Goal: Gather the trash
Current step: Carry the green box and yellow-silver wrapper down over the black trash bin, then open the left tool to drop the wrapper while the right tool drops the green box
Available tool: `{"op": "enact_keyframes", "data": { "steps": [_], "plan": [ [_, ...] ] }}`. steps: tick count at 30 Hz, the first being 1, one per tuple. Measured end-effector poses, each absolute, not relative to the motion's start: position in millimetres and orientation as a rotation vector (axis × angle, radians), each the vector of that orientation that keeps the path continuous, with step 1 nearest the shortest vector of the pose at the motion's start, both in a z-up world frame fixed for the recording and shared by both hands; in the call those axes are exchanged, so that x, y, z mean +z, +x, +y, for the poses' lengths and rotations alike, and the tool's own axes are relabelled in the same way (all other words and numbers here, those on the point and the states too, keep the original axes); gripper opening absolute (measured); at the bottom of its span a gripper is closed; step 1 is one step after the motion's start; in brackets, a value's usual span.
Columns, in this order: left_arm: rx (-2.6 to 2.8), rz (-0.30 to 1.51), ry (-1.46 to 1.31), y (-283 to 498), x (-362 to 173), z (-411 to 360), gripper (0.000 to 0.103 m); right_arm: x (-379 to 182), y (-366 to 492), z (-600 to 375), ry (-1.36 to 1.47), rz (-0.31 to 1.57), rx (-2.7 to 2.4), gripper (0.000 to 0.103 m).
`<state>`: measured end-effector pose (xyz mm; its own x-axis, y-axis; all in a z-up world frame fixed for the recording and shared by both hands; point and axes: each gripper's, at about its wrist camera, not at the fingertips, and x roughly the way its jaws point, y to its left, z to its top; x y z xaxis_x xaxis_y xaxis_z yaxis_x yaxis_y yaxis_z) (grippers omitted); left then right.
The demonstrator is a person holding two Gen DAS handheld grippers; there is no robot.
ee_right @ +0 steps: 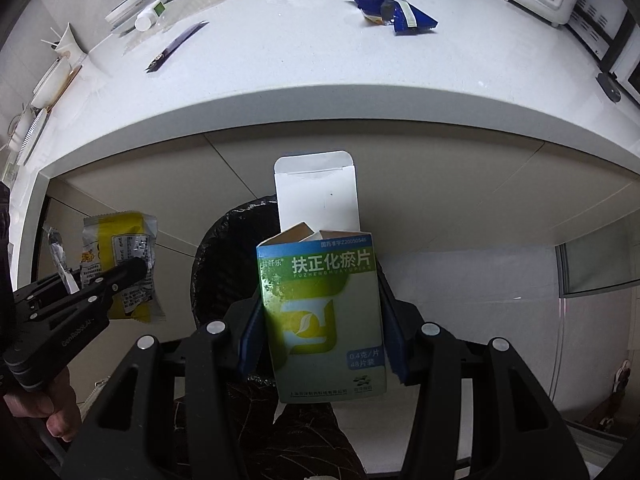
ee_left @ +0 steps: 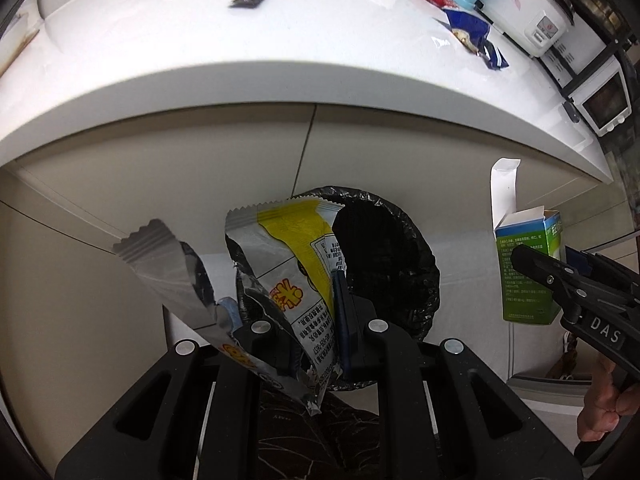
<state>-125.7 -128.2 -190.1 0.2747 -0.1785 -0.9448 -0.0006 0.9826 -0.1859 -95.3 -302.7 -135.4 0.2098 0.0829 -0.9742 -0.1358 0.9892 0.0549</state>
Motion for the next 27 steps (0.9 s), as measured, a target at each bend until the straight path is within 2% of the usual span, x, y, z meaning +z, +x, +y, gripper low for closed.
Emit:
{"op": "enact_keyframes", "data": {
  "steps": [14,19,23,25,27],
  "plan": [
    [-0.152,1.31,-0.156,-119.3,-228.5,-147.6,0.013,-147.5,-102.8,-321.2,-0.034,1.381,0.101,0.047],
    [-0.168,1.317,-0.137,-112.6,-235.4,-159.2,0.017,-150.4,-104.7,-324.4,-0.03,1.392,0.087,0.047],
    [-0.183,1.304,-0.129,-110.5,-236.3,-165.3,0.037,-150.7,-104.9,-324.8,-0.03,1.395,0.08,0.048],
    [-0.181,1.296,-0.13,-109.7,-235.7,-168.8,0.051,-151.1,-105.2,-325.1,-0.029,1.399,0.078,0.048],
    [-0.183,1.284,-0.117,-108.3,-233.3,-171.0,0.059,-151.0,-103.4,-322.6,-0.029,1.403,0.075,0.047]
  ]
}}
